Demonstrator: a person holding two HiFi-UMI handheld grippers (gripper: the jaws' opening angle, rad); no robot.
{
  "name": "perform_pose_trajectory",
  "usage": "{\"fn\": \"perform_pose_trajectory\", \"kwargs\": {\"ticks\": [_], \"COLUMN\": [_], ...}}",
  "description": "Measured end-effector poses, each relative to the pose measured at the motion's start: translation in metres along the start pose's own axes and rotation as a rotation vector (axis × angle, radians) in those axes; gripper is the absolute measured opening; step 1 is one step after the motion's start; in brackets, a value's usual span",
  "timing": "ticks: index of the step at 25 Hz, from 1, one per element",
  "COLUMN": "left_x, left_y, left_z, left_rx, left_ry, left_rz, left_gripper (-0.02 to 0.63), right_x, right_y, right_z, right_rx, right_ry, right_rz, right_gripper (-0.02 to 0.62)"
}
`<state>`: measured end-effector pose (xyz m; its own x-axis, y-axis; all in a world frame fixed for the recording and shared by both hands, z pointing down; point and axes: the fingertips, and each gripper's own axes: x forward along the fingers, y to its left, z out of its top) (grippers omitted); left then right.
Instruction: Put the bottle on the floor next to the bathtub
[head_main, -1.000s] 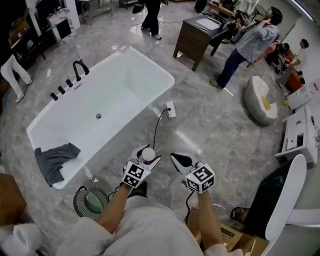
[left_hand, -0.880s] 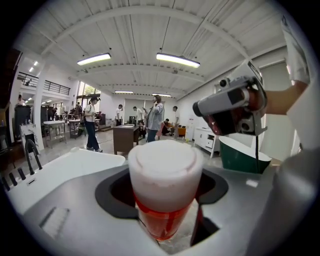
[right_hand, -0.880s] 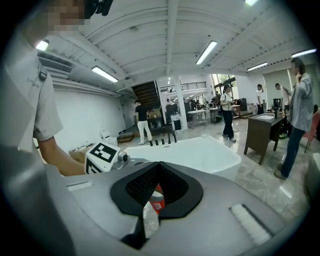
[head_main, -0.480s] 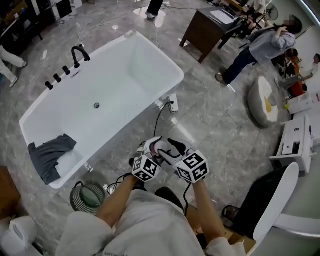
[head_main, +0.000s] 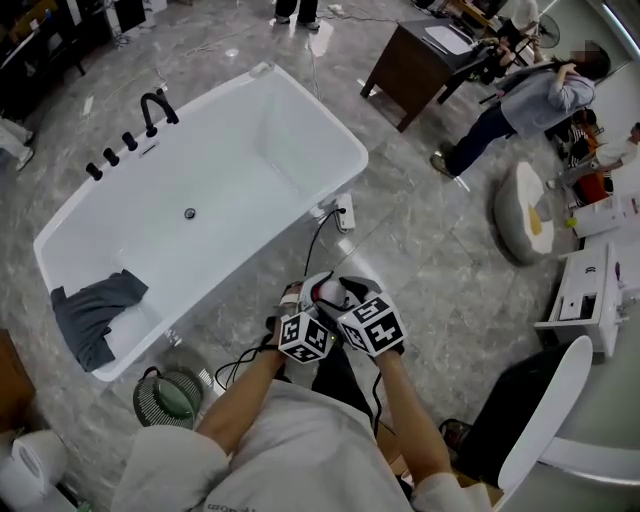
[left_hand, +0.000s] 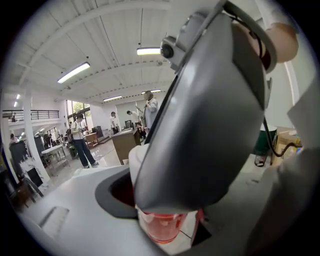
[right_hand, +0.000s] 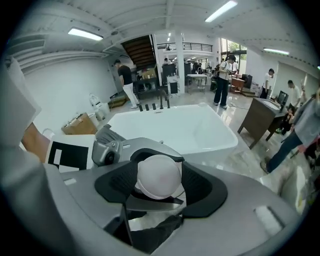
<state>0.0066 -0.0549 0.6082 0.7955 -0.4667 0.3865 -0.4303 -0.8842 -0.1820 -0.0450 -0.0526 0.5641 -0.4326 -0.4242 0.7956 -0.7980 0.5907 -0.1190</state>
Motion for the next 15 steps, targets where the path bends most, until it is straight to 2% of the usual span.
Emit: {"fn": "perform_pose_trajectory", "kwargs": {"ticks": [5, 7, 11, 15], "left_x": [0.022, 0.034, 0.053, 0.068], "left_y": [0.018, 0.018, 0.019, 0.037], "left_z": [0.007, 0.008, 0.009, 0.014], "left_rx": [-0.040, -0.053, -0.081, -0.065], "left_ry": [0.039, 0.043, 0.031, 0.042], "left_rz": [0.034, 0.036, 0.032, 0.088], "left_gripper": [0.342, 0.341, 0.342, 0.342], "right_x": [0.011, 0.012, 0.015, 0.018], "right_y": [-0.029, -0.040, -0.055, -0.075], "right_z": [0.005, 0.004, 0.003, 0.016], "right_rx": [0.037, 0.053, 0.122, 0.080], "right_ry": [0.022, 0.025, 0.004, -0.027], "right_rz": [0.029, 0.072, 0.219, 0.247], "right_gripper": [0.270, 0.268, 0.268, 0.281]}}
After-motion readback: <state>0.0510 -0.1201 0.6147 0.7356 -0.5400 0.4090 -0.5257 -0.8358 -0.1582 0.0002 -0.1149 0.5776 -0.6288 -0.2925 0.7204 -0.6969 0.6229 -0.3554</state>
